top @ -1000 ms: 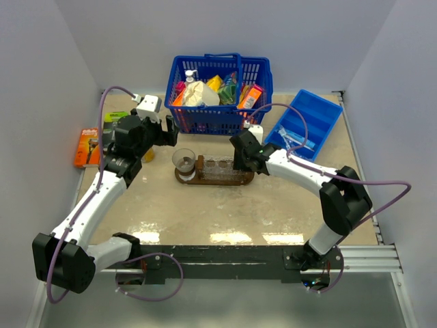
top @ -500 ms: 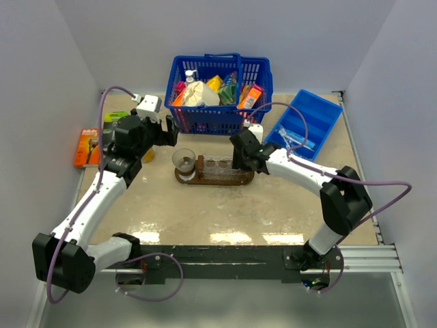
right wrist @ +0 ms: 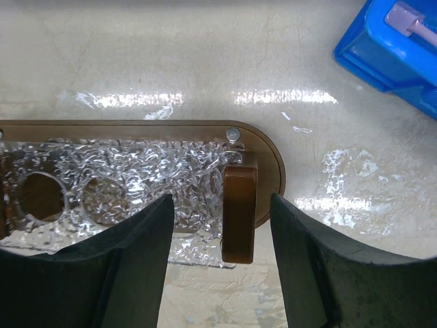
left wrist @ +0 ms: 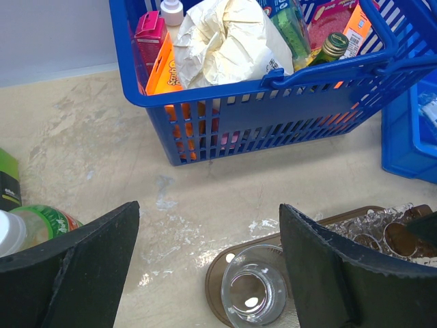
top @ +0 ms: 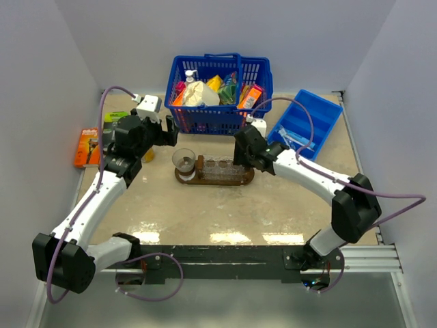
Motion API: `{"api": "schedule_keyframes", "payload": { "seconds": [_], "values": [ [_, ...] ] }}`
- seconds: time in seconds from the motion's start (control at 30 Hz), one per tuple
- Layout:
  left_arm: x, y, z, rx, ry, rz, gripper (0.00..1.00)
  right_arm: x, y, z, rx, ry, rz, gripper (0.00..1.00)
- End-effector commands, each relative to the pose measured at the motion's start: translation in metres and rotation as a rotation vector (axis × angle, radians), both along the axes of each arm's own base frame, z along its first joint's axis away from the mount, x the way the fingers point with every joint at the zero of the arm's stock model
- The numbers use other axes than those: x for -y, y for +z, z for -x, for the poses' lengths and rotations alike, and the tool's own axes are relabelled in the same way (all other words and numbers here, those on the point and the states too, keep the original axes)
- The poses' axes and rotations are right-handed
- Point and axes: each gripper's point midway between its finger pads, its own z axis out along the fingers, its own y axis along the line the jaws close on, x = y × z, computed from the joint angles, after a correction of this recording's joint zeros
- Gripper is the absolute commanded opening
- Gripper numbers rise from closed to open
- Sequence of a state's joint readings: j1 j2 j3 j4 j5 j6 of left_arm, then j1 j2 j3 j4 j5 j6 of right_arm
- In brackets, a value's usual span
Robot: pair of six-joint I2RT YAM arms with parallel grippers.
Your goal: Prepare toiletry sets of a toothbrush and toothpaste on the tray
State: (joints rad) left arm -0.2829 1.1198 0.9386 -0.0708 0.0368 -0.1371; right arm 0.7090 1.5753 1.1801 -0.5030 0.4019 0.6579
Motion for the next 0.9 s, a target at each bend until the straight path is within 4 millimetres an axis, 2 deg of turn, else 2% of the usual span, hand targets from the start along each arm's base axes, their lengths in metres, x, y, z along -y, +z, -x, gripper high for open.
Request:
{"api": "schedule_keyframes", "payload": {
  "seconds": [0.0, 0.2, 0.47, 0.5, 0.57, 0.6, 0.67, 0.7, 0.77, 0.8, 0.87],
  "values": [
    [0.003, 0.014, -0.004, 0.044, -0.012, -0.001, 0.87, -0.006, 0.047, -0.006, 0.096, 0.022, -0.053, 0.61],
    [0.003, 0.012, -0.004, 0.041, -0.01, 0.0, 0.87, 0.003, 0.082, -0.013, 0.177, 0.031, -0.036, 0.64],
    [0.002, 0.014, -0.004, 0.047, -0.005, 0.0, 0.87, 0.043, 0.115, -0.033, 0.237, 0.016, -0.08, 0.63],
    [0.002, 0.014, -0.004, 0.046, -0.005, 0.0, 0.87, 0.06, 0.118, -0.04, 0.246, -0.013, -0.09, 0.63],
    [0.002, 0.014, -0.004, 0.046, -0.005, 0.0, 0.87, 0.073, 0.125, -0.042, 0.264, 0.002, -0.097, 0.63],
    [0.001, 0.013, -0.004, 0.045, -0.001, -0.003, 0.87, 0.093, 0.127, -0.049, 0.271, -0.037, -0.088, 0.63],
    [0.001, 0.013, -0.004, 0.045, 0.001, -0.007, 0.87, 0.11, 0.131, -0.052, 0.281, -0.039, -0.085, 0.62],
    [0.0, 0.013, -0.004, 0.047, 0.005, -0.009, 0.87, 0.131, 0.132, -0.058, 0.286, -0.08, -0.083, 0.62],
    [-0.001, 0.013, -0.005, 0.046, 0.009, -0.013, 0.87, 0.144, 0.131, -0.064, 0.285, -0.072, -0.107, 0.61],
    [-0.002, 0.013, -0.005, 0.047, 0.01, -0.014, 0.87, 0.161, 0.129, -0.071, 0.285, -0.105, -0.104, 0.61],
    [-0.002, 0.012, -0.005, 0.046, 0.013, -0.018, 0.87, 0.171, 0.129, -0.078, 0.282, -0.097, -0.091, 0.61]
  ]
}}
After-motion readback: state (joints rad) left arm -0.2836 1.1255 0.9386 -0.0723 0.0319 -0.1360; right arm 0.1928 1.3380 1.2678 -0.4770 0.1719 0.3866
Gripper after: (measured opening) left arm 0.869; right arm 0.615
